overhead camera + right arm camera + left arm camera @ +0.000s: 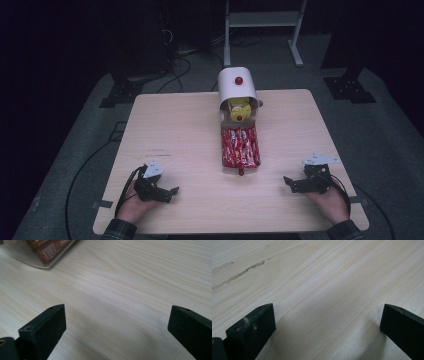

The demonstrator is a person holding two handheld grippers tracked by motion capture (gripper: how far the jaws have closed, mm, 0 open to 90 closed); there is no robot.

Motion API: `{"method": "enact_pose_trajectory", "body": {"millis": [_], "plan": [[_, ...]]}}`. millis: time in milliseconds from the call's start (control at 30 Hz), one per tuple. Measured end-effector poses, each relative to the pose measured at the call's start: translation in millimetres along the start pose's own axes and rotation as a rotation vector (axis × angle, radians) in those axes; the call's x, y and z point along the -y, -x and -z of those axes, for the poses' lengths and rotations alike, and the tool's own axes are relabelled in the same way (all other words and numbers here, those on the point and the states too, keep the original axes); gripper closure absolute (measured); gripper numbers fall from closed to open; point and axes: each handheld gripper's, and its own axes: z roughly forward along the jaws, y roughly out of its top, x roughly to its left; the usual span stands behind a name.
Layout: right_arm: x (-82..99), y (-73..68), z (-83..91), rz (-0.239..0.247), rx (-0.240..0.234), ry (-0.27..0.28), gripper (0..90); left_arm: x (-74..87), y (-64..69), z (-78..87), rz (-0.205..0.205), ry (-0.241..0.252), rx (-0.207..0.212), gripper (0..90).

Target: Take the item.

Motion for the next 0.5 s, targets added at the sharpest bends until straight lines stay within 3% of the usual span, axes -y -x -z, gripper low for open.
{"method": "enact_pose_trajectory", "body": {"millis": [500], "plan": [[-9.0, -2.9, 7.5, 0.006, -0.025, 0.018, 1.1, 0.0, 0.0, 0.0, 0.000, 0.000, 0.000, 0.0]]}}
